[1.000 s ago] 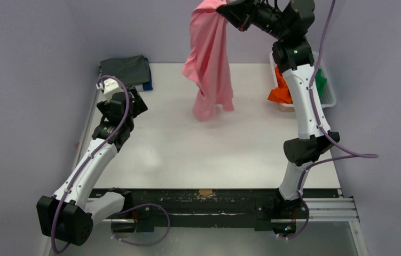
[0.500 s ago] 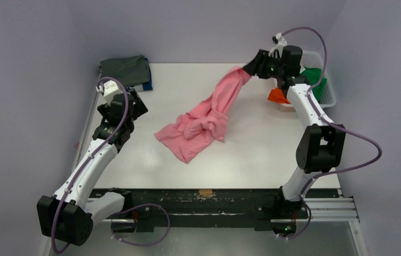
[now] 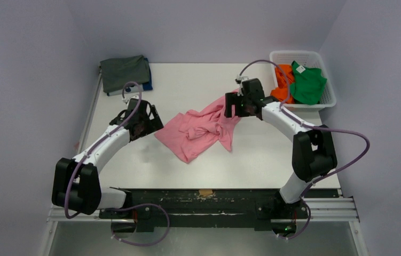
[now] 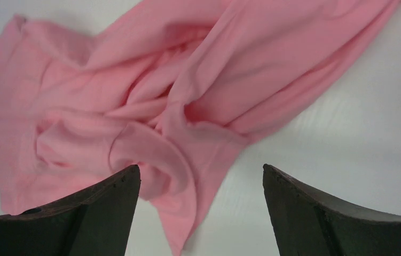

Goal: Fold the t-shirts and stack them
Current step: Move the tshirt to the center of the board, then flatten out the tshirt

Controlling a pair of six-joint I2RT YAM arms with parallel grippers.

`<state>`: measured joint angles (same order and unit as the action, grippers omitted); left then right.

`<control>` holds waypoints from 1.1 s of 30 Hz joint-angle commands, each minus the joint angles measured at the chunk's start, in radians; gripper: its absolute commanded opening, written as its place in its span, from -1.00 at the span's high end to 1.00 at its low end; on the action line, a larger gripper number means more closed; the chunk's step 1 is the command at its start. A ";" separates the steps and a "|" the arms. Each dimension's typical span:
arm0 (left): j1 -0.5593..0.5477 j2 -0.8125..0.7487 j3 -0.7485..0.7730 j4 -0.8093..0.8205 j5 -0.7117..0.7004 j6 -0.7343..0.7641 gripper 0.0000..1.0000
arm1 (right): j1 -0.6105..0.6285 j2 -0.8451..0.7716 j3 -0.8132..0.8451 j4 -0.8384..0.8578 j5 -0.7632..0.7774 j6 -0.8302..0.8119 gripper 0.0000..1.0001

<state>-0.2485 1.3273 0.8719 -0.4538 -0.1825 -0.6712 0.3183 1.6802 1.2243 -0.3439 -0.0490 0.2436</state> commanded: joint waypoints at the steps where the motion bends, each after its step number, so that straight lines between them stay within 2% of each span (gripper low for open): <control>1: 0.008 0.055 -0.019 0.033 0.115 -0.060 -0.97 | 0.083 -0.015 -0.077 -0.075 -0.085 -0.050 -0.63; 8: 0.005 0.228 -0.011 0.126 0.223 -0.168 -0.79 | 0.166 0.004 -0.121 -0.111 -0.056 -0.078 -0.62; 16: -0.058 0.372 0.060 0.128 0.217 -0.205 -0.62 | 0.219 0.021 -0.146 -0.142 -0.017 -0.095 -0.58; 18: -0.073 0.402 0.081 0.118 0.223 -0.206 -0.47 | 0.229 0.023 -0.161 -0.142 -0.027 -0.097 -0.54; 21: -0.088 0.434 0.090 0.127 0.230 -0.205 -0.13 | 0.243 0.032 -0.176 -0.131 -0.028 -0.093 -0.49; 24: -0.101 0.461 0.092 0.150 0.252 -0.205 0.40 | 0.245 0.055 -0.182 -0.118 -0.010 -0.088 -0.43; 25: -0.104 0.470 0.090 0.164 0.265 -0.203 0.63 | 0.245 0.065 -0.186 -0.111 -0.002 -0.086 -0.37; 26: -0.105 0.480 0.091 0.175 0.281 -0.203 0.96 | 0.245 0.076 -0.188 -0.106 0.008 -0.083 -0.31; 29: -0.107 0.488 0.087 0.214 0.317 -0.194 1.00 | 0.245 0.102 -0.190 -0.092 0.021 -0.051 -0.01; 33: -0.107 0.398 0.046 0.248 0.268 -0.175 1.00 | 0.242 0.077 -0.177 -0.092 0.130 -0.008 0.72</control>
<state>-0.3443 1.7657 0.9764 -0.1963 0.1112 -0.8726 0.5610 1.7390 1.0523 -0.4423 -0.0216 0.1780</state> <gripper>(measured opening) 0.013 0.315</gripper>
